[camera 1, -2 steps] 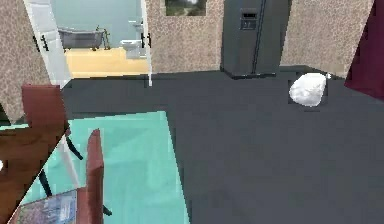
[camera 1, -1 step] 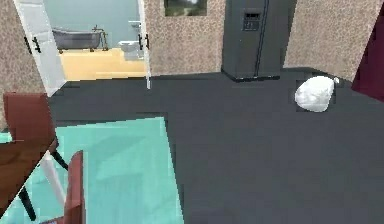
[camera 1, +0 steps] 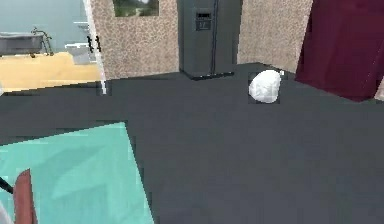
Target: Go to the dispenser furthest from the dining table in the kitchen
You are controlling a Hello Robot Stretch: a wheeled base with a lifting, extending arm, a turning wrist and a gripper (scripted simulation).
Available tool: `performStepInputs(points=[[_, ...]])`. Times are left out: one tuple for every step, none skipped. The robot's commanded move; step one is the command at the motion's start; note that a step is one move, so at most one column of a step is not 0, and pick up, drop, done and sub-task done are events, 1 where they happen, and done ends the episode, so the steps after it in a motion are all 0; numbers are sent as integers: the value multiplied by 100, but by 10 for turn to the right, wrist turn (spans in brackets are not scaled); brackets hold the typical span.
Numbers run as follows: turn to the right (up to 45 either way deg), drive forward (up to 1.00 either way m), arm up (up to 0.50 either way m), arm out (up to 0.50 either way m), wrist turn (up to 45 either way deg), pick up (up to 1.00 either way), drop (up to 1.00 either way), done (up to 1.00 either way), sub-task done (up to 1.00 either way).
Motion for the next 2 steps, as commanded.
performStepInputs(points=[[0,30,0,0,0,0,0,0,0],[450,0,0,0,0,0,0,0,0]])
